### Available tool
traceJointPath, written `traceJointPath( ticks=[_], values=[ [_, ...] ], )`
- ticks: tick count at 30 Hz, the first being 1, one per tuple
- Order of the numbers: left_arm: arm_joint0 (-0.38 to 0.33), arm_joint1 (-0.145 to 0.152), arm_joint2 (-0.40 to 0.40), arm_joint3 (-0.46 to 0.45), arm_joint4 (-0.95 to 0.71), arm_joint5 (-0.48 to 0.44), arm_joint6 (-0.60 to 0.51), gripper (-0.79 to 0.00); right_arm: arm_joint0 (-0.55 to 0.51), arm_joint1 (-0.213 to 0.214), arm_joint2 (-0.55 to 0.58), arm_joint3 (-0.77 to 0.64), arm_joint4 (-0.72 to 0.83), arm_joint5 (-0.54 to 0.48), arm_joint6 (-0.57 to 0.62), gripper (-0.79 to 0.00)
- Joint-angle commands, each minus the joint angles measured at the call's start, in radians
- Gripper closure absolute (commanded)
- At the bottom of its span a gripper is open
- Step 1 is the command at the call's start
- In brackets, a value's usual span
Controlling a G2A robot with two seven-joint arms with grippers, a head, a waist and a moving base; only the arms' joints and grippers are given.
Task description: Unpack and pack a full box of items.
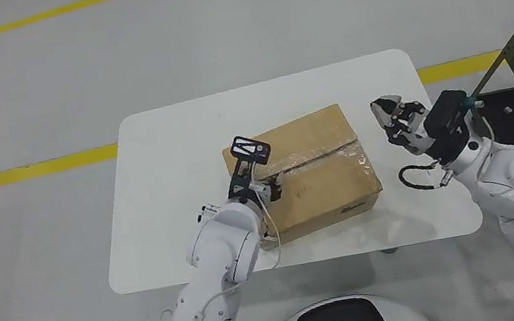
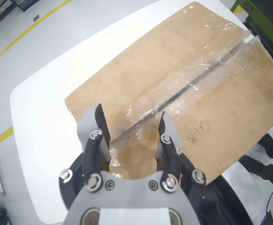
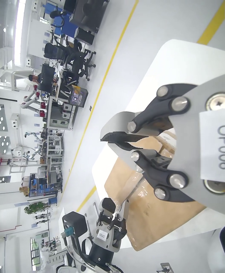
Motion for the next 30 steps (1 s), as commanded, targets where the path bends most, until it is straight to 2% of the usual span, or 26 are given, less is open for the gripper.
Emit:
traceJointPath(
  ticks=[1, 8, 14, 18, 22, 30],
  values=[
    [0.021, 0.005, -0.029, -0.036, -0.004, -0.010, 0.001, -0.785, 0.007, -0.001, -0.014, 0.006, -0.002, -0.003, -0.004, 0.000],
    [0.144, 0.026, -0.171, -0.158, -0.003, -0.025, 0.029, -0.785, 0.065, -0.015, -0.115, 0.051, -0.014, -0.007, 0.006, 0.000],
    [0.258, 0.040, -0.326, -0.230, -0.005, 0.032, 0.067, -0.785, 0.167, -0.047, -0.299, 0.136, -0.058, 0.010, 0.005, 0.000],
    [0.301, 0.044, -0.404, -0.241, -0.023, 0.067, 0.082, -0.785, 0.256, -0.081, -0.433, 0.208, -0.061, 0.021, 0.009, 0.000],
    [0.316, 0.046, -0.442, -0.238, -0.032, 0.088, 0.094, -0.785, 0.343, -0.124, -0.554, 0.285, -0.031, 0.044, -0.007, 0.000],
    [0.328, 0.047, -0.455, -0.255, -0.039, 0.092, 0.109, -0.785, 0.480, -0.211, -0.730, 0.452, 0.035, 0.073, -0.005, 0.000]
  ],
)
